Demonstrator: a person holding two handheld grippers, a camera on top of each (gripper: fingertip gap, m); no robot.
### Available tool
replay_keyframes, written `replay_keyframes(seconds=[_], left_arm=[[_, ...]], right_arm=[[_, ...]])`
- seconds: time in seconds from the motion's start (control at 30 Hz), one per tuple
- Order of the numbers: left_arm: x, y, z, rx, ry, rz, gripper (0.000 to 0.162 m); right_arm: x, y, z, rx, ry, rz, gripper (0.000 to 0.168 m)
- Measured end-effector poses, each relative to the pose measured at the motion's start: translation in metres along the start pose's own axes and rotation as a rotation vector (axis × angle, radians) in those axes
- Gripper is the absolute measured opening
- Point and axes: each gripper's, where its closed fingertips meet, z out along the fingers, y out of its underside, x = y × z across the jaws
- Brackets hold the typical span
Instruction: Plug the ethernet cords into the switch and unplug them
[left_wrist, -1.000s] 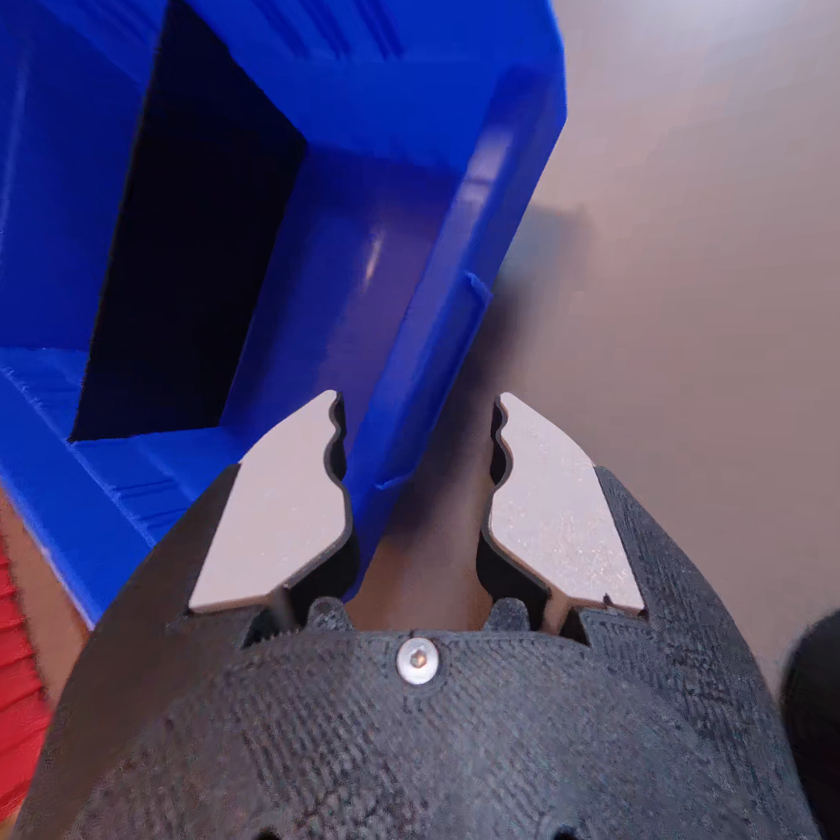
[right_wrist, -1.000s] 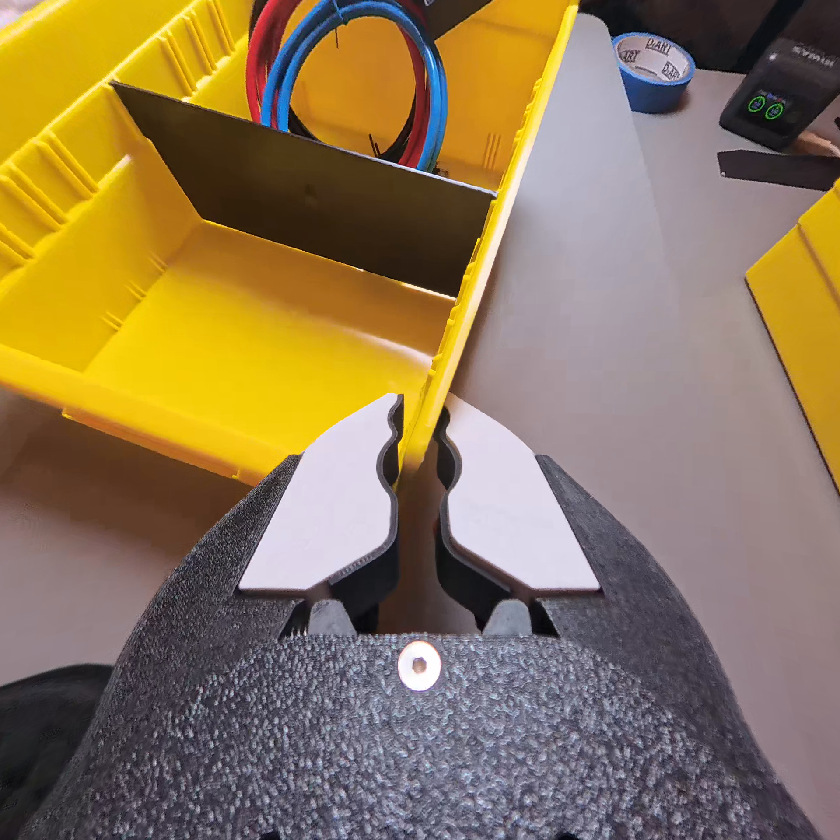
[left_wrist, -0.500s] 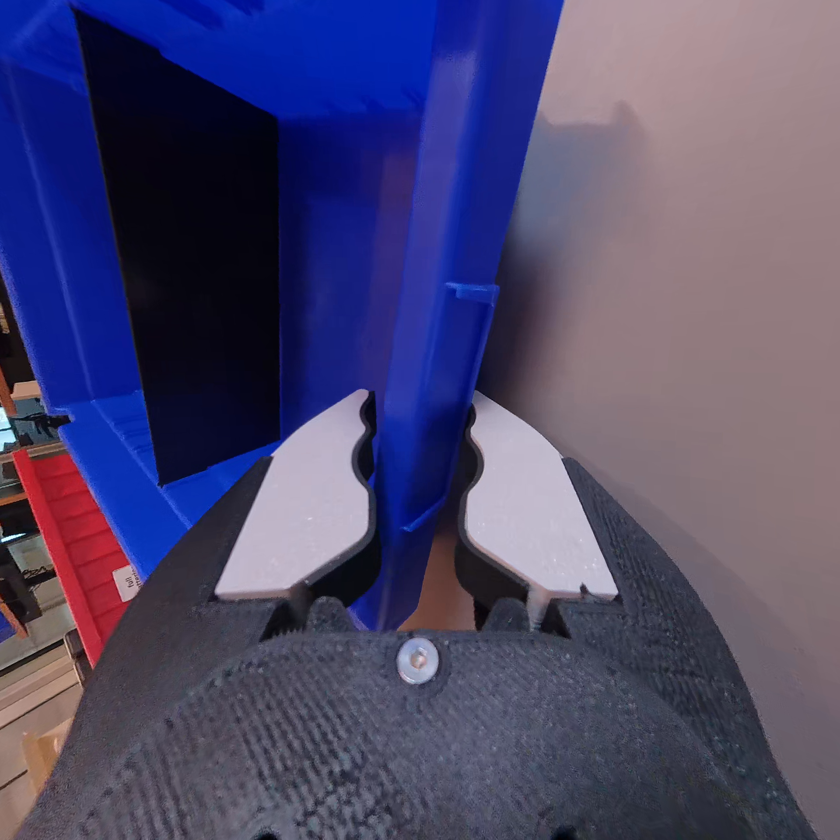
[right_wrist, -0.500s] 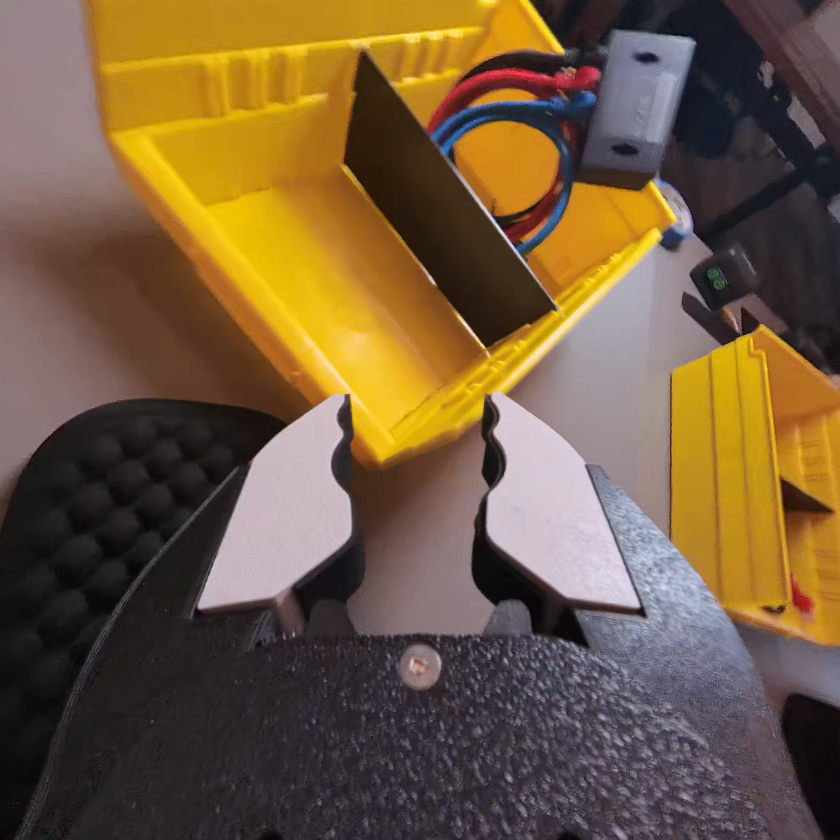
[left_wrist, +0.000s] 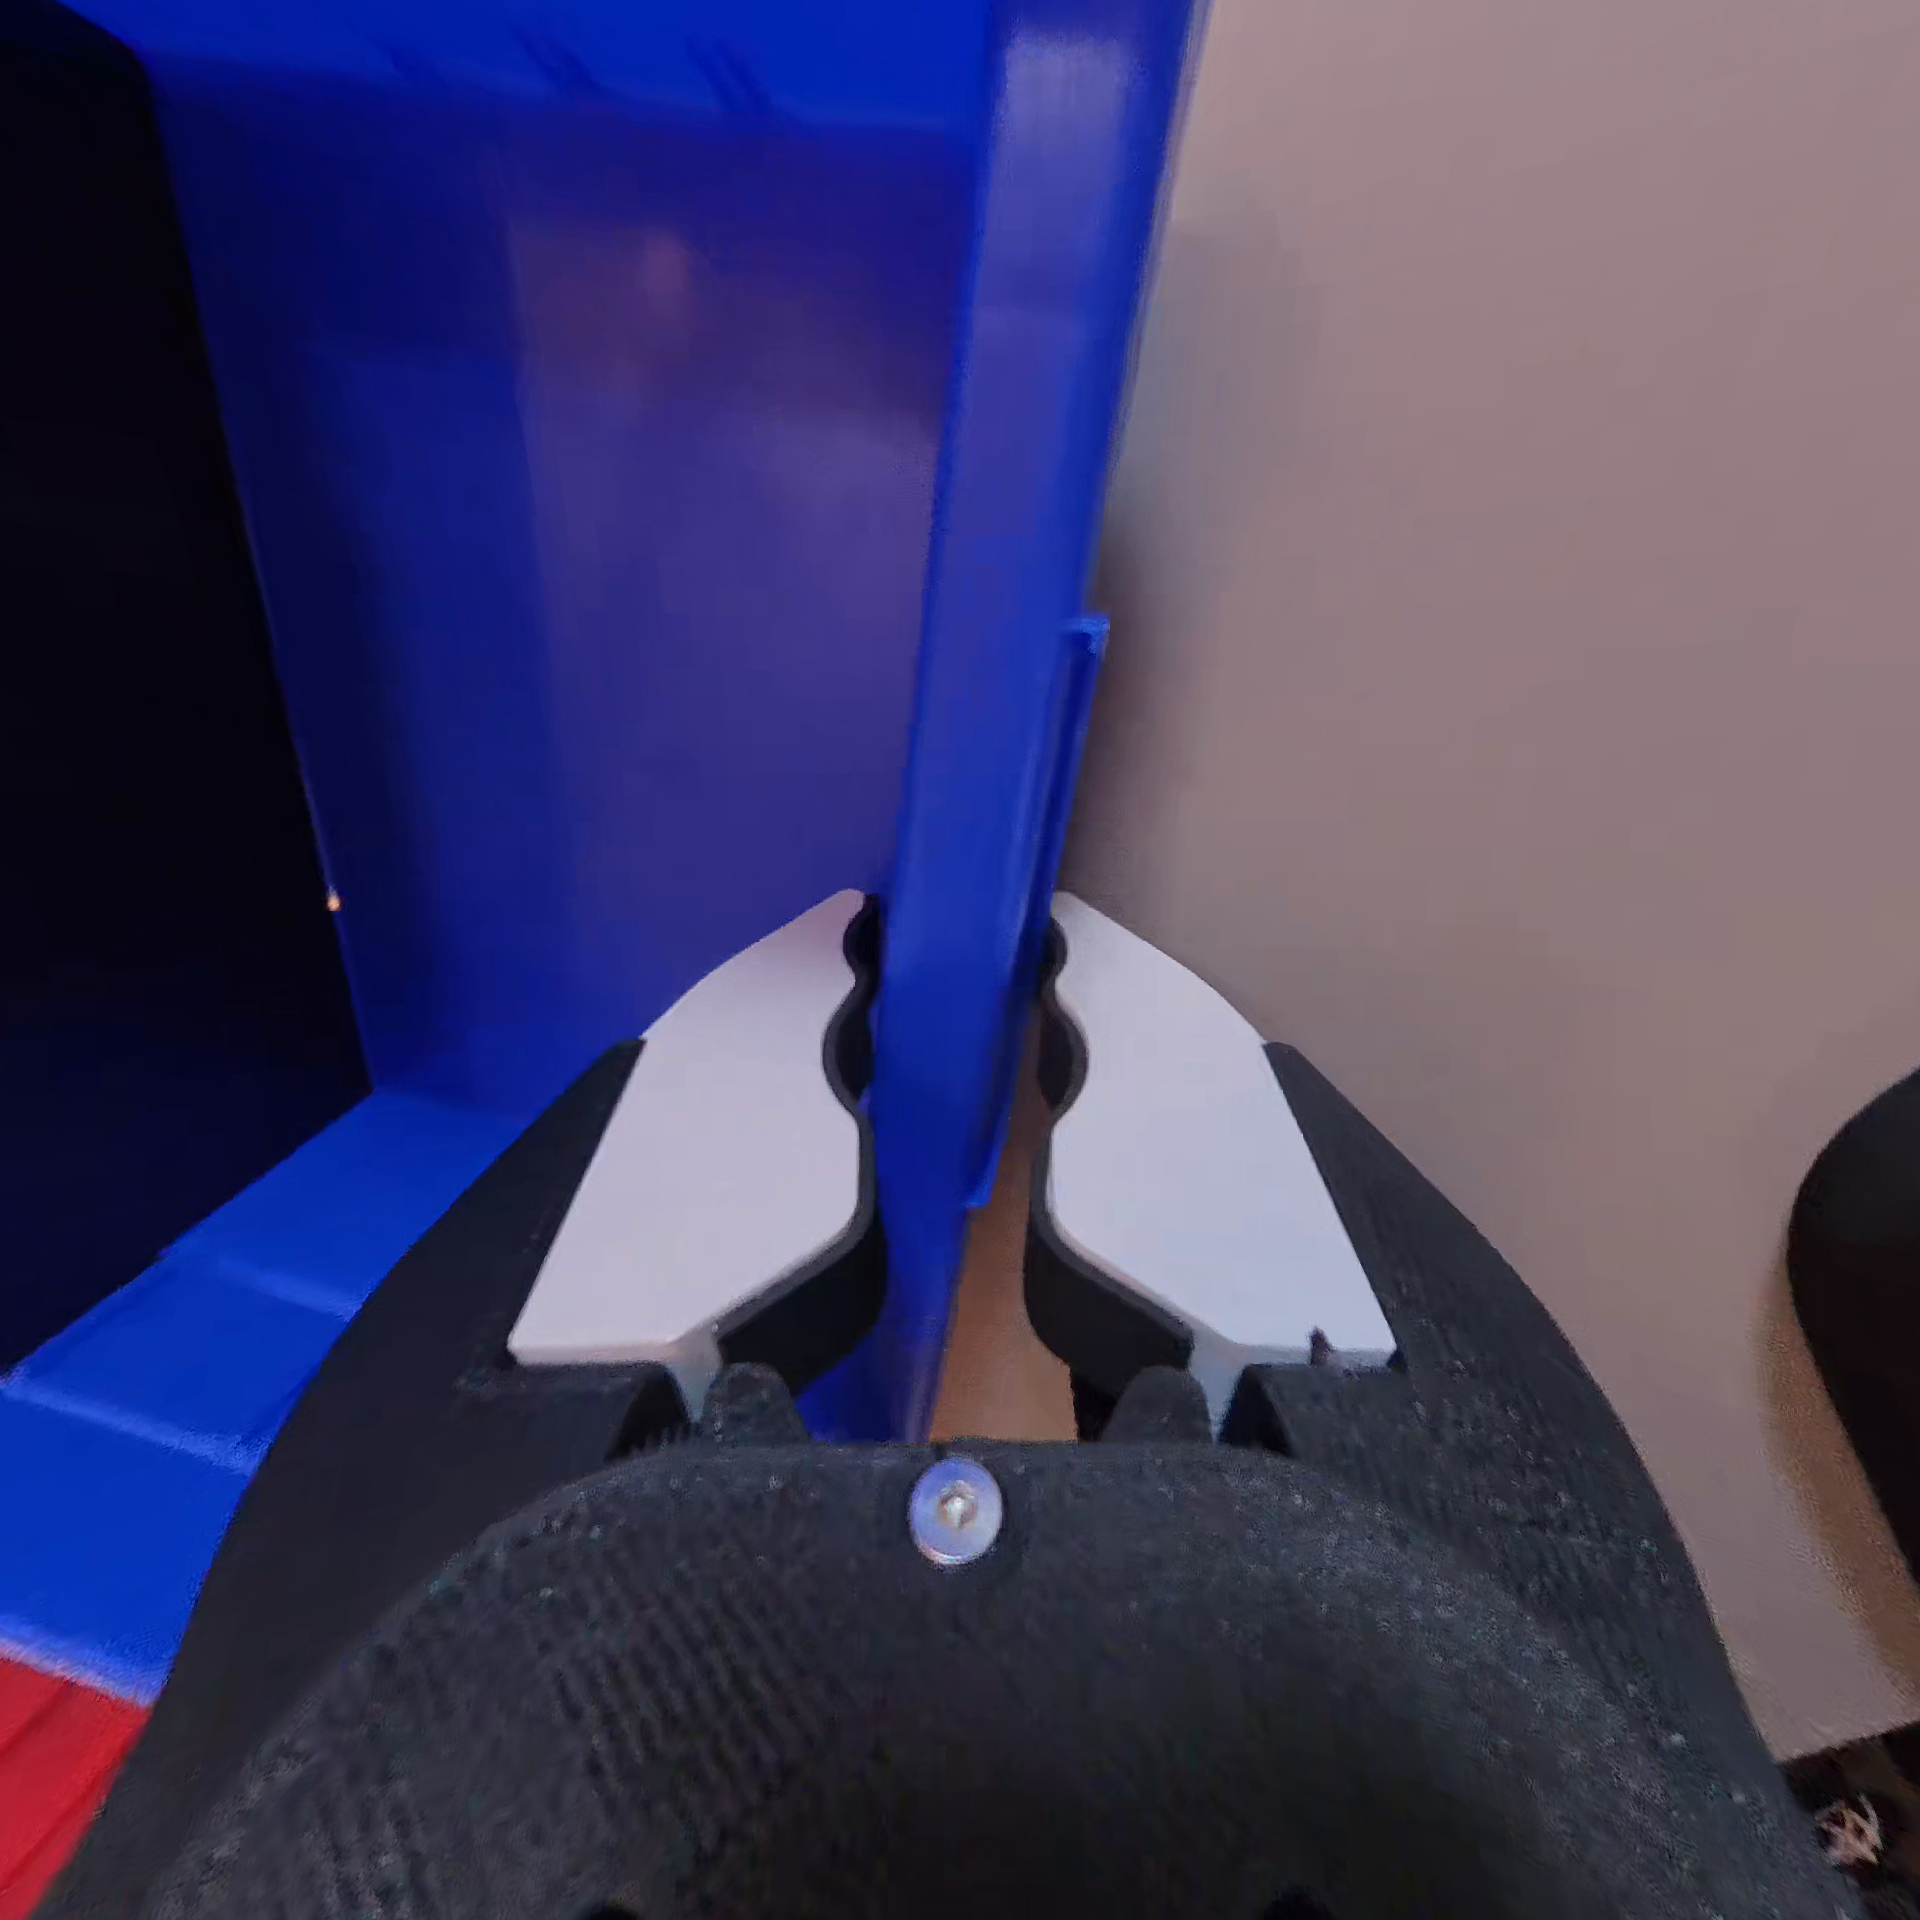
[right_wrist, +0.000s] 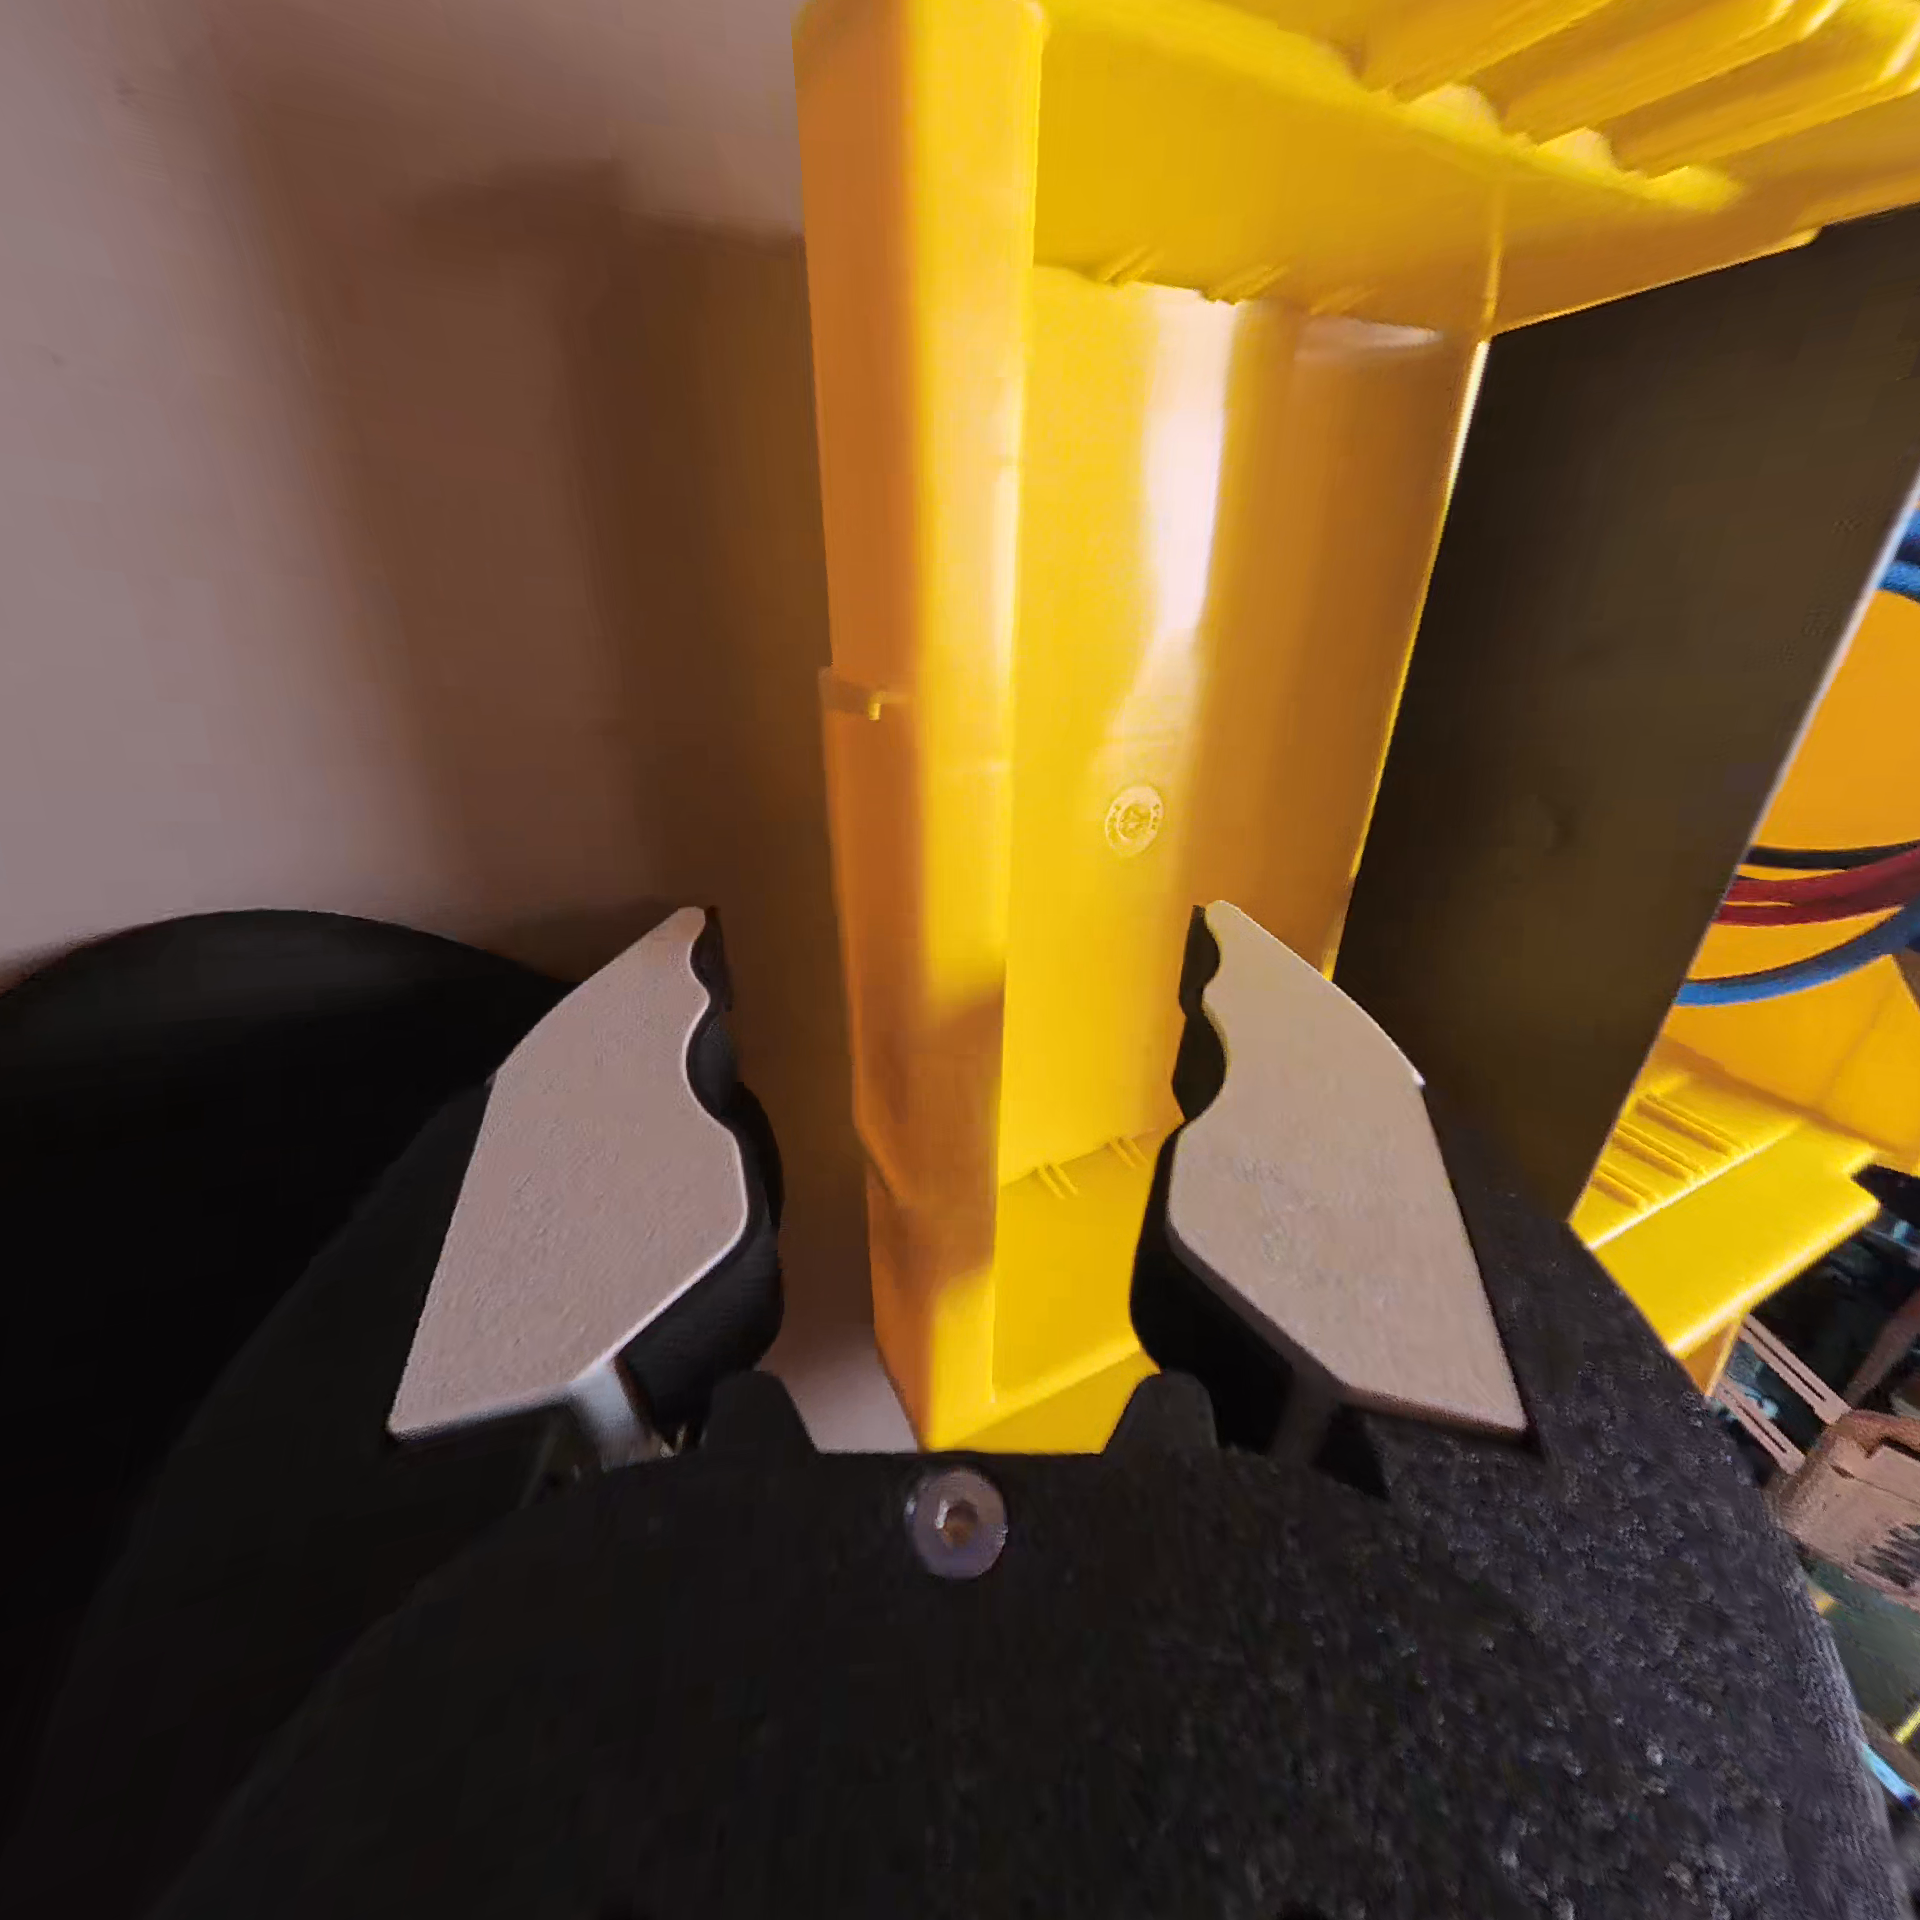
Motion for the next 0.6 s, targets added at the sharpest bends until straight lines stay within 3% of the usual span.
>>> replay_keyframes(seconds=[0.1, 0.27, 0.37, 0.6], left_arm=[[0.001, 0.0, 0.001, -0.012, 0.052, -0.006, 0.026], [0.011, -0.009, -0.002, -0.006, -0.053, 0.09, 0.025], [0.036, -0.022, -0.007, 0.054, -0.1, 0.153, 0.027], [0.117, -0.089, -0.048, 0.249, -0.139, 0.286, 0.027]], right_arm=[[0.004, 0.006, 0.007, -0.016, -0.044, 0.002, 0.076], [0.005, 0.02, 0.01, -0.038, -0.105, -0.05, 0.063], [-0.012, 0.02, 0.009, 0.007, -0.221, -0.084, 0.028], [-0.019, 0.026, 0.001, 0.058, -0.139, -0.084, 0.026]])
